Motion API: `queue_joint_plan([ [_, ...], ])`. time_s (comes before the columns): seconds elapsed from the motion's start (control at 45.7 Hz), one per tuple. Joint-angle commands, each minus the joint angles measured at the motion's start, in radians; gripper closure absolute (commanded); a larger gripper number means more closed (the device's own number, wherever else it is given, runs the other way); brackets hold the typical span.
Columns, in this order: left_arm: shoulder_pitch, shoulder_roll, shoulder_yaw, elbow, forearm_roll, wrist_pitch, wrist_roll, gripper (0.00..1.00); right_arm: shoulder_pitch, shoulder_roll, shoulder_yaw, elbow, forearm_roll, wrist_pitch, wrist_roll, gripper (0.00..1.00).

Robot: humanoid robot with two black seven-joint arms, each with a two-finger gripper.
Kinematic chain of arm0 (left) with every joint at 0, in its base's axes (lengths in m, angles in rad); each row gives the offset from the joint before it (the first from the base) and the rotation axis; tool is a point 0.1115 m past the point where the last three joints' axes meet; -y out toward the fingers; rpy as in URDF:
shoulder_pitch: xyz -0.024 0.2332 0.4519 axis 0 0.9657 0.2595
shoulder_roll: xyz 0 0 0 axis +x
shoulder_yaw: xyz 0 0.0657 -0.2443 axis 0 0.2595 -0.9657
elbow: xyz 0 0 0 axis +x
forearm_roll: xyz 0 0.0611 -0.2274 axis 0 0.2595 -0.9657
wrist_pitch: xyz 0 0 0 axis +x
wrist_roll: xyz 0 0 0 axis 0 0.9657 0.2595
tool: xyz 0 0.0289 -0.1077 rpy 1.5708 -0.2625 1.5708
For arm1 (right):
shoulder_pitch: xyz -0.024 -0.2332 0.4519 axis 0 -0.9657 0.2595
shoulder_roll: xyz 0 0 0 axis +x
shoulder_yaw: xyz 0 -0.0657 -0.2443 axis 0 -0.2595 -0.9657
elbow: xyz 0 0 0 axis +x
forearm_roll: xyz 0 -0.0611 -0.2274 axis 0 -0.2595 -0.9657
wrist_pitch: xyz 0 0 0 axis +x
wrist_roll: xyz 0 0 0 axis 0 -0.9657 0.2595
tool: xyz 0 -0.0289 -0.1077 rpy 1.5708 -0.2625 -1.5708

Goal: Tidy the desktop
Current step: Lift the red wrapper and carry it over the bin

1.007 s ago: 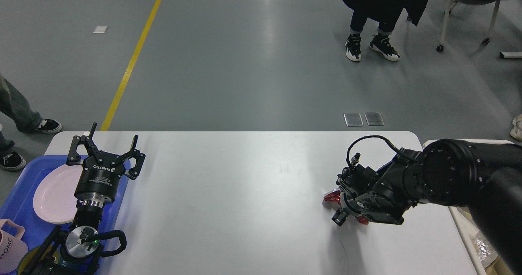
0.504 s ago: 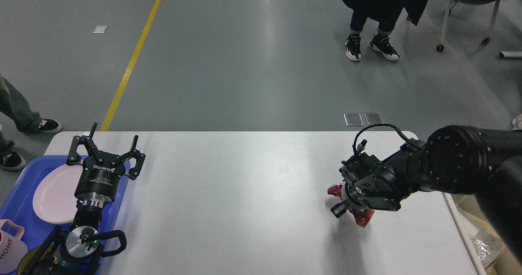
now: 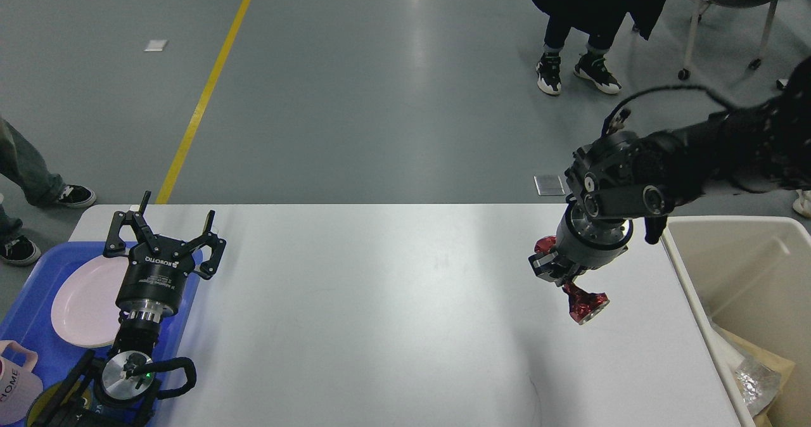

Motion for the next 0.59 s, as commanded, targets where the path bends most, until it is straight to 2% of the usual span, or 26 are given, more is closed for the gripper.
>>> queue_joint_plan([
  [0.0, 0.000, 0.000, 0.000, 0.000, 0.000, 0.000, 0.000, 0.04, 0.174, -0.025, -0.021, 0.132, 0.026, 0.036, -0.007, 1.00],
  [0.131, 0.000, 0.000, 0.000, 0.000, 0.000, 0.000, 0.000, 0.04, 0.288, -0.065, -0.066, 0.220, 0.070, 0.036, -0.035, 1.00],
  [0.219, 0.000, 0.000, 0.000, 0.000, 0.000, 0.000, -0.002, 0.04, 0.363, -0.073, -0.104, 0.278, 0.090, 0.036, -0.035, 1.00],
  [0.372, 0.000, 0.000, 0.000, 0.000, 0.000, 0.000, -0.002, 0.04, 0.380, -0.082, -0.158, 0.290, 0.105, 0.028, -0.015, 1.00],
  [0.438, 0.000, 0.000, 0.000, 0.000, 0.000, 0.000, 0.000, 0.04, 0.384, -0.082, -0.196, 0.289, 0.115, 0.025, 0.012, 1.00],
  [0.569, 0.000, 0.000, 0.000, 0.000, 0.000, 0.000, -0.002, 0.04, 0.408, -0.084, -0.252, 0.287, 0.118, 0.025, 0.109, 1.00],
])
